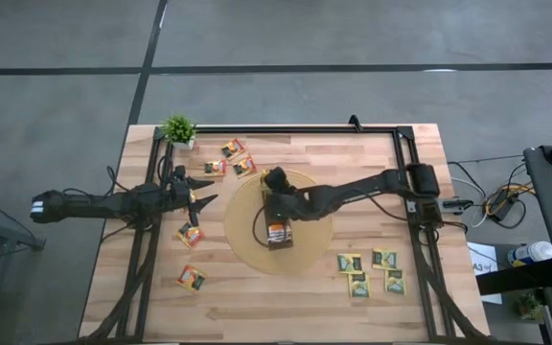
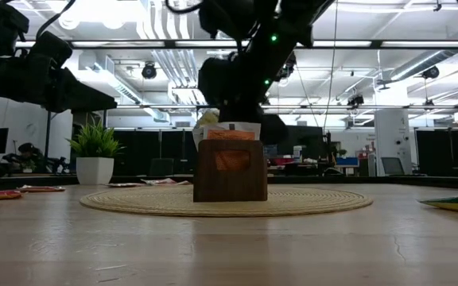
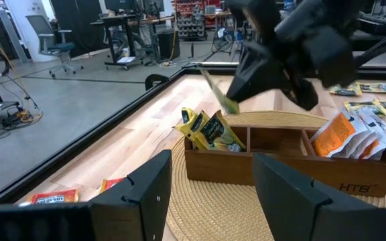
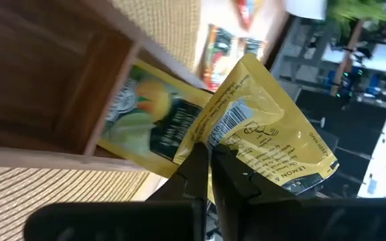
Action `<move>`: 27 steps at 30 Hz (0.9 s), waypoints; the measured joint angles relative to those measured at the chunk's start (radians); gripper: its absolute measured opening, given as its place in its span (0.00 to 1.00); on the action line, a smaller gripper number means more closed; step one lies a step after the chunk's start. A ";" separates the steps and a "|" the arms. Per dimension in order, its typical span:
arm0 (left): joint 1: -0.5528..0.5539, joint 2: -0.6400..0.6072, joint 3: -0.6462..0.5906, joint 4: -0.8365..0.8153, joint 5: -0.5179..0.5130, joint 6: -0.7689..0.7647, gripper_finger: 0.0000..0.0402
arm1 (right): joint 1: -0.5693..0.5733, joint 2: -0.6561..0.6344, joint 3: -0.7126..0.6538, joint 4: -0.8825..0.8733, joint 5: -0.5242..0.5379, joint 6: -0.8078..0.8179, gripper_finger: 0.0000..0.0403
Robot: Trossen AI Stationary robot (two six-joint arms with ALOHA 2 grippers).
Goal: Pick & Place Tea
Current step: Put the yellow tea bag into the top section of the wooden organizer
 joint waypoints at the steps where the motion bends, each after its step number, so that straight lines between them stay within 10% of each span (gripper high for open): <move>1: 0.000 0.000 0.000 0.000 0.000 0.000 0.50 | -0.003 0.012 0.015 -0.018 -0.001 -0.005 0.03; 27: 0.000 -0.001 0.000 0.000 0.000 0.000 0.50 | -0.033 0.055 0.071 -0.152 -0.060 0.006 0.03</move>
